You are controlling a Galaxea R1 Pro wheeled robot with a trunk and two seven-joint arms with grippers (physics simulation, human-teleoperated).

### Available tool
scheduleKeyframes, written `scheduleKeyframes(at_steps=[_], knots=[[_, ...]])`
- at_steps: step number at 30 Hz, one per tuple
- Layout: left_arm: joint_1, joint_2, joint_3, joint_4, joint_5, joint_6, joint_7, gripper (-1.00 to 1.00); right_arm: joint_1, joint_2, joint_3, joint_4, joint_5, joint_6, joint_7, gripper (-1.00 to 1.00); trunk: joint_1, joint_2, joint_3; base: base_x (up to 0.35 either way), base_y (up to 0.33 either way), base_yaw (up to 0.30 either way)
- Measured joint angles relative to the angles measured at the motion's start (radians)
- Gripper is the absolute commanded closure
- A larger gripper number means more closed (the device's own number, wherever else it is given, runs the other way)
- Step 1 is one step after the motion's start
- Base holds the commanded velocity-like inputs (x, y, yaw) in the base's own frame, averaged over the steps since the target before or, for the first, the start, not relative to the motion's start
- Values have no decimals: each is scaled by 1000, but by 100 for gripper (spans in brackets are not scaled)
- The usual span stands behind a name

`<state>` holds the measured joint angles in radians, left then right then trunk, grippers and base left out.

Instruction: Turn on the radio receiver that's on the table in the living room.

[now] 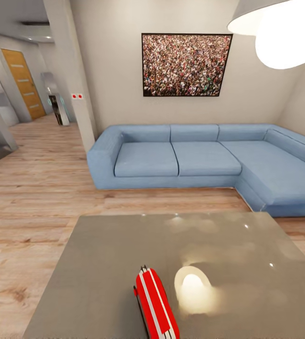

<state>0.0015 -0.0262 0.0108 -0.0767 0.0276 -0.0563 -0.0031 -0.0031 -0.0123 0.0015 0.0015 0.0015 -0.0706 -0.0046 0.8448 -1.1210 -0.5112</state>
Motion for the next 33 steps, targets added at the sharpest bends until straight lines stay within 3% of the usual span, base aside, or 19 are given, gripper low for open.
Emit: scheduleKeyframes(at_steps=[33], knots=[[0,-1,0,-2,0,1,0,-100,0,0,0,0,1,2,0,-100,0,0,-54,0,0,0]])
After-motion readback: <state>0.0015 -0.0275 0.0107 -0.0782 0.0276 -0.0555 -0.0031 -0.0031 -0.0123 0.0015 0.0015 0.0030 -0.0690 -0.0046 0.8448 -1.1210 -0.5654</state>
